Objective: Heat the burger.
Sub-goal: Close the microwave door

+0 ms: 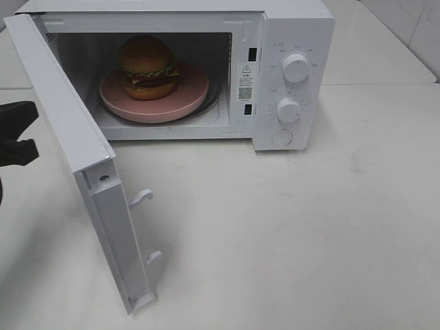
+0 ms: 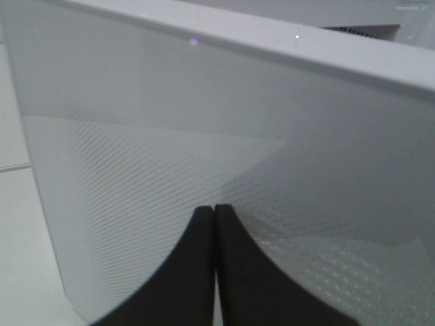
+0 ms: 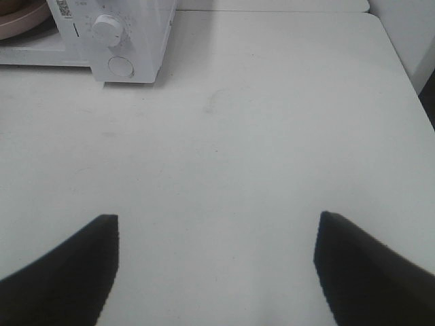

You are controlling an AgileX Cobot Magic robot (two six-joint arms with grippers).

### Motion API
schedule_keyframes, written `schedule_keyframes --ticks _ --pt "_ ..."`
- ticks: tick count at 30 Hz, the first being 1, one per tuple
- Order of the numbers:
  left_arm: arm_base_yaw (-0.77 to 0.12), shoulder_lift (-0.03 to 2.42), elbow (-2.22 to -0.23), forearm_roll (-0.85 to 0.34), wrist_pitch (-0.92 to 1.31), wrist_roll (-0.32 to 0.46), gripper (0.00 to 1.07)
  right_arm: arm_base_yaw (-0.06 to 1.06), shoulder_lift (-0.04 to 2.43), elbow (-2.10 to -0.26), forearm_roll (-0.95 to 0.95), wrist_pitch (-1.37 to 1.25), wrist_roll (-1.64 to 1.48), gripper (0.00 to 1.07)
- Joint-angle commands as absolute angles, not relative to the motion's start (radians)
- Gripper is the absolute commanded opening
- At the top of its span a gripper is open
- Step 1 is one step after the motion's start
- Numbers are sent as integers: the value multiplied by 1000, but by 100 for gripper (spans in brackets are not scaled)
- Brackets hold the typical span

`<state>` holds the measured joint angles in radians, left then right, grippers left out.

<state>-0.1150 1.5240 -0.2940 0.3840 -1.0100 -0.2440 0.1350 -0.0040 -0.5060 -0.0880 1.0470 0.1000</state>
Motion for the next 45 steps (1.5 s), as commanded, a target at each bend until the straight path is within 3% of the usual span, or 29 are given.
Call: schedule_keyframes --ticks 1,13,15,21,26,28,31,45 --pt "-190 1568 -339 310 -1033 -240 0 128 -31 -507 -92 1036 91 76" --pt "-326 1688 -457 198 -1020 -222 0 128 -31 -507 -92 1036 91 76" --pt "-395 1729 -512 99 -1007 -204 0 128 -31 -507 -92 1036 91 76" --pt "-480 1776 -583 -10 -962 -175 0 128 -31 -507 -92 1036 91 76" --pt "-538 1808 -650 -110 -906 -120 0 128 -31 -507 -92 1036 91 76" --pt "-589 1838 -718 -234 -888 -33 0 128 -31 -507 -92 1036 91 76" --pt "-620 1861 -774 -314 -866 31 0 128 -31 -507 -92 1036 91 76" --pt "-676 1975 -1028 -525 -731 223 0 128 -31 -507 -92 1036 91 76"
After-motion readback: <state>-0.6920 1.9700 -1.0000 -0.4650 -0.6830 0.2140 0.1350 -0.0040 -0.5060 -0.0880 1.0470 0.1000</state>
